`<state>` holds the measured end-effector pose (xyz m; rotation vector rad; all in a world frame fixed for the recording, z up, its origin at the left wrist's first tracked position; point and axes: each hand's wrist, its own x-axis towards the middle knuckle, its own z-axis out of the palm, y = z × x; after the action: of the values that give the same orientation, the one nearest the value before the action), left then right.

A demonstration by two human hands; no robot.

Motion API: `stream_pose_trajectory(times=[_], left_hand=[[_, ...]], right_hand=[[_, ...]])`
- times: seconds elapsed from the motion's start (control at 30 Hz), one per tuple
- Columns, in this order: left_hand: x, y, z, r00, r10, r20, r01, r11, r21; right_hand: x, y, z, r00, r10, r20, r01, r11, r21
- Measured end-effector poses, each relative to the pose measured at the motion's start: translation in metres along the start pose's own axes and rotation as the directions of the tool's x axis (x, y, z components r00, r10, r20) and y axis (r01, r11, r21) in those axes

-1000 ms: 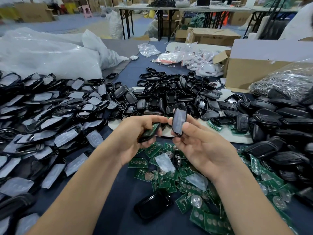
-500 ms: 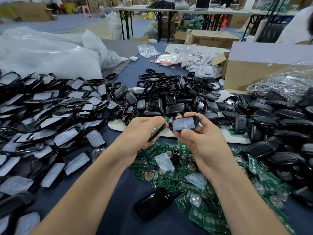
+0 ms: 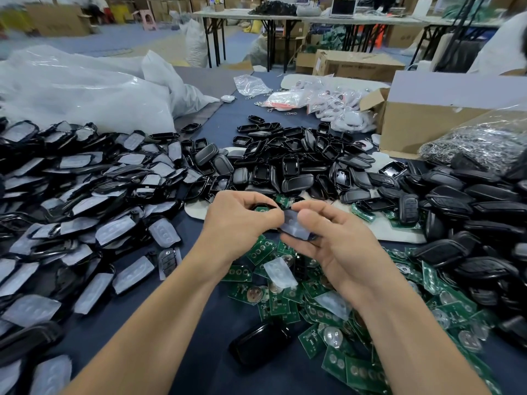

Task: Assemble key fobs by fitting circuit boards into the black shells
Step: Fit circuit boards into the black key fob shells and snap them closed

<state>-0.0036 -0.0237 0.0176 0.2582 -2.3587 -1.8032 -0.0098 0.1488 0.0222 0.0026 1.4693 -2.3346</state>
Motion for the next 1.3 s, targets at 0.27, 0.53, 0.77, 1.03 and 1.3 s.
stream_pose_trajectory(times=[0.27, 0.53, 0.77, 1.03, 1.3], left_hand=[[-0.001, 0.005, -0.010, 0.997, 0.022, 0.080, -0.017, 0.998, -0.067], [0.000, 0.008, -0.016, 0.991, 0.099, 0.094, -0.091, 0.992, -0.088], [-0.003, 0.012, -0.006, 0.997, -0.077, 0.014, 0.078, 0.971, -0.226], [-0.003, 0.012, -0.003, 0.984, -0.168, -0.056, 0.151, 0.962, -0.229], [0.000, -0.001, -0.003, 0.998, 0.025, -0.052, -0.023, 0.999, 0.034]], right_hand=[[-0.001, -0.004, 0.000, 0.996, 0.087, 0.033, -0.089, 0.992, 0.089], [-0.006, -0.007, -0.003, 0.941, 0.232, 0.245, -0.205, 0.970, -0.130], [-0.002, -0.004, -0.009, 0.946, 0.199, 0.256, -0.234, 0.966, 0.113], [0.002, 0.003, -0.002, 0.986, 0.141, 0.083, -0.148, 0.985, 0.084], [0.004, 0.018, 0.002, 0.966, -0.236, -0.101, 0.154, 0.848, -0.507]])
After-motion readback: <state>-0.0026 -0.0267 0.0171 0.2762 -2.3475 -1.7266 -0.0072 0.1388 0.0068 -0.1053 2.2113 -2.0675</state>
